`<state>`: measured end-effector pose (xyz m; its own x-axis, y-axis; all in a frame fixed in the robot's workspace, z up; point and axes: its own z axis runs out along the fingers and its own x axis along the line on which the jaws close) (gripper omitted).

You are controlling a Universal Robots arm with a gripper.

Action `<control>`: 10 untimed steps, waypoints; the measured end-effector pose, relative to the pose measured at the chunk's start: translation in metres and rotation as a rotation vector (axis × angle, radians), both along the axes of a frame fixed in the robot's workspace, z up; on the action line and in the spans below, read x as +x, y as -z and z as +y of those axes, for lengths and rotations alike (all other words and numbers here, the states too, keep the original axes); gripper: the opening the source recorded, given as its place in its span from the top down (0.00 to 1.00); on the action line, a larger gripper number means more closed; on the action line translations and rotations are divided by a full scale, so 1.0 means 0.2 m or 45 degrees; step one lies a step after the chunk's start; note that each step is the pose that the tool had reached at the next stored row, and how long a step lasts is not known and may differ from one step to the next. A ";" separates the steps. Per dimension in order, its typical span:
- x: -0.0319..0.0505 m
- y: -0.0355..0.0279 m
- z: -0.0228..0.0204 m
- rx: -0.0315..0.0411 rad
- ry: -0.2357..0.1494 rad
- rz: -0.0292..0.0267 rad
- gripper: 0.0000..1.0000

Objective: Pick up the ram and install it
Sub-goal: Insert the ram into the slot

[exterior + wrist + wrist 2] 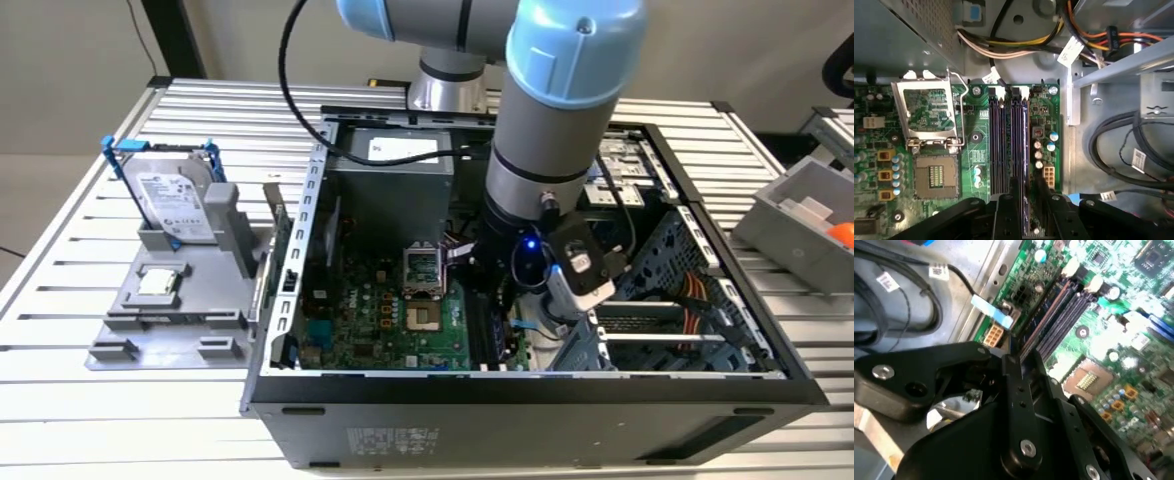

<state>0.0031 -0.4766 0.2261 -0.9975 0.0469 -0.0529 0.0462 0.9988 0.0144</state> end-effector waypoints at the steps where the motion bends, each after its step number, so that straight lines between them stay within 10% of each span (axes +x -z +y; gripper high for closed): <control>1: 0.000 -0.023 0.000 -0.0001 0.002 0.0000 0.00; 7: 0.000 -0.069 0.000 0.0013 0.003 -0.0001 0.00; 8: 0.000 -0.069 -0.001 0.0013 0.003 -0.0001 1.00; 10: 0.000 -0.069 -0.001 0.0013 0.003 -0.0001 1.00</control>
<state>0.0031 -0.4768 0.2400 -0.9974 0.0495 -0.0529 0.0487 0.9987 0.0154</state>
